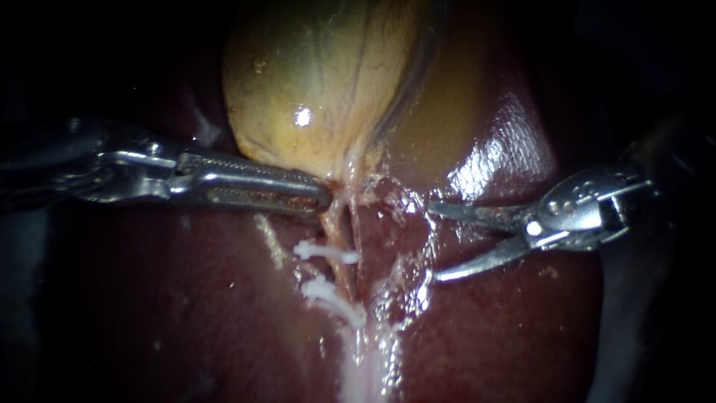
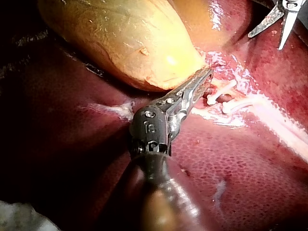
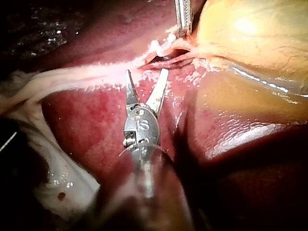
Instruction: Go to the cutting position left tube
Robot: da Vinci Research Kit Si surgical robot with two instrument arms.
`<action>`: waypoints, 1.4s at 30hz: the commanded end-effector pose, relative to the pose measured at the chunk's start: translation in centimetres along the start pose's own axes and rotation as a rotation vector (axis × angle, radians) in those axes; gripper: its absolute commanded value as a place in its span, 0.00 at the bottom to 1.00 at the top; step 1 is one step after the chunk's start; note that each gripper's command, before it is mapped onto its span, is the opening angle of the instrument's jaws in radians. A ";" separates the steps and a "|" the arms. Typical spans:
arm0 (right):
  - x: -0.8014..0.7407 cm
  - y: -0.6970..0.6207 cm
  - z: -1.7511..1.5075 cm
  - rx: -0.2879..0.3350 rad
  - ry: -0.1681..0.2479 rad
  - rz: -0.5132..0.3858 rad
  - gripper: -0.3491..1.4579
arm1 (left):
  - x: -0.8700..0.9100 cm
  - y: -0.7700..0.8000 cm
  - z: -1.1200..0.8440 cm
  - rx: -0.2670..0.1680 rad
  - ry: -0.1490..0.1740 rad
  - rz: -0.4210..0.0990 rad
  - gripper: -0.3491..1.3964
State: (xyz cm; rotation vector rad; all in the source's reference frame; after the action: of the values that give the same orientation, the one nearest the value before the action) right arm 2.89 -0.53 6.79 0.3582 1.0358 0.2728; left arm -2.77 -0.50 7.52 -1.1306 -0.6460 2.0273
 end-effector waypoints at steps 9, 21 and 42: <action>0.00 0.00 0.00 0.003 0.001 0.000 0.98 | 0.14 0.20 -0.41 -0.006 -0.002 -0.009 0.00; 0.02 -0.07 0.13 0.022 0.010 -0.002 0.98 | 0.24 0.40 -0.64 -0.006 0.014 -0.023 0.00; -0.36 -0.35 1.20 0.106 0.000 -0.002 0.99 | 0.24 0.40 -0.62 -0.004 0.015 -0.023 0.00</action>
State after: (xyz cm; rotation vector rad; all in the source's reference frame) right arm 3.80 -1.20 7.50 0.4516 1.0526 0.2172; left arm -2.45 -0.51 6.81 -1.1352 -0.6543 1.9973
